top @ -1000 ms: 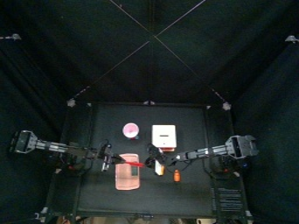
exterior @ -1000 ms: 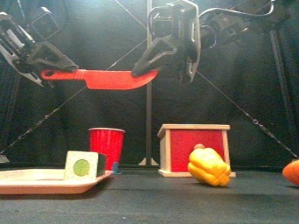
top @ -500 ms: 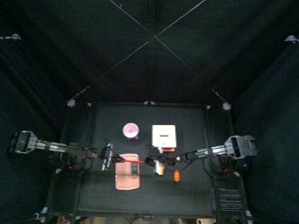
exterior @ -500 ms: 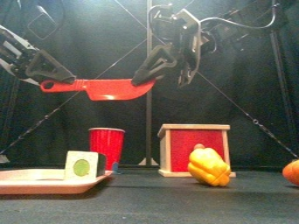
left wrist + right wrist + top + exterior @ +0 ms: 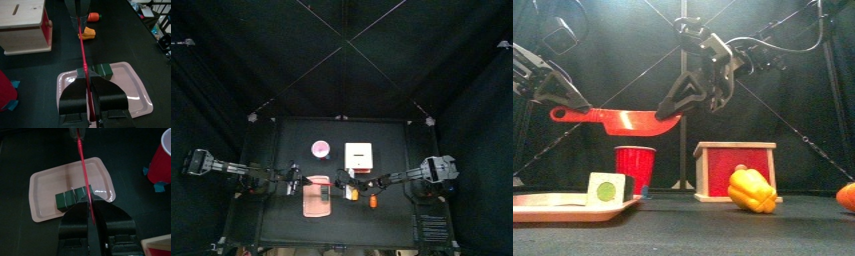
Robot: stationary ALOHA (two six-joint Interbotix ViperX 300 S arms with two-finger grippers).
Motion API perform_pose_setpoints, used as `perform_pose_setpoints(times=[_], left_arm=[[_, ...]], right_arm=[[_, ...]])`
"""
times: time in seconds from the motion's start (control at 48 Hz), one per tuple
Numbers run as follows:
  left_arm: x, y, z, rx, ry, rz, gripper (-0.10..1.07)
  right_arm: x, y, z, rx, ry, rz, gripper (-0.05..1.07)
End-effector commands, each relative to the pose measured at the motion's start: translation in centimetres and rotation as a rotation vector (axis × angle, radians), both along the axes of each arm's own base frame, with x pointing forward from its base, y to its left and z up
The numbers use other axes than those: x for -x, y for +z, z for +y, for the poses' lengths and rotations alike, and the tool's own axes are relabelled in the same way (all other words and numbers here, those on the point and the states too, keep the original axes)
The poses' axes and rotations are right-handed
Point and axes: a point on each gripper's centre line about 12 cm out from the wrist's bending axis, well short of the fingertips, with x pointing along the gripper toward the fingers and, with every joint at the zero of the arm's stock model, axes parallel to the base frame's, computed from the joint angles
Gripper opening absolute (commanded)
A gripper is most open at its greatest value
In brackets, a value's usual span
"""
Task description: Grab knife with other hand
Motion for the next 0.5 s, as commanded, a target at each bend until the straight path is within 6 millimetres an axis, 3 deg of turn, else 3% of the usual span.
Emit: perform_pose_setpoints(times=[0.0,0.271,0.479], left_arm=[[0.23,-0.35,-0.29,0.001,-0.010,0.015,0.33],[0.26,-0.69,-0.27,0.007,-0.006,0.029,0.37],[0.12,-0.47,-0.27,0.005,-0.008,0.018,0.54]], right_arm=[[-0.05,0.64,-0.48,0.009,-0.022,-0.021,0.43],[-0.43,1.21,-1.12,0.026,-0.057,-0.047,0.43],[-0.33,1.47,-0.98,0.011,-0.067,-0.053,0.43]])
